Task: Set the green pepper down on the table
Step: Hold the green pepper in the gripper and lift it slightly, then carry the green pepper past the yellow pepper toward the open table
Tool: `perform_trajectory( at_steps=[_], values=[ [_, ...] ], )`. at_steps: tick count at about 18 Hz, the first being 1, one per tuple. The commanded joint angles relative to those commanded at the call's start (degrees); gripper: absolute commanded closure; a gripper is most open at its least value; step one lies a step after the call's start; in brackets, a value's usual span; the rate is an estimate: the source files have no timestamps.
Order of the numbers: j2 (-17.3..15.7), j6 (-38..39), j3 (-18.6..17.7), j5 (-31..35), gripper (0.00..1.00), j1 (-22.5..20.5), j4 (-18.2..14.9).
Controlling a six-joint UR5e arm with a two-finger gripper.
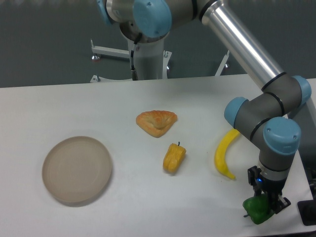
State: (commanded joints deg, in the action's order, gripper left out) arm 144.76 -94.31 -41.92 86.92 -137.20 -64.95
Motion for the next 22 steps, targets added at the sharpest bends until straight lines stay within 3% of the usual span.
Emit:
perform_trajectory(
  at_steps=[7, 10, 17, 22],
  values=[
    [-0.6, 0.4, -1.1, 0.1, 0.72, 0.5, 0.0],
    [-2.5, 2.4, -3.5, 0.0, 0.72, 1.0, -0.1],
    [-13.2, 10.6, -18.5, -2.0, 0.72, 1.6, -0.1],
    [-18.5, 22.4, -25.0, -2.1, 0.72, 6.3, 0.1]
  ],
)
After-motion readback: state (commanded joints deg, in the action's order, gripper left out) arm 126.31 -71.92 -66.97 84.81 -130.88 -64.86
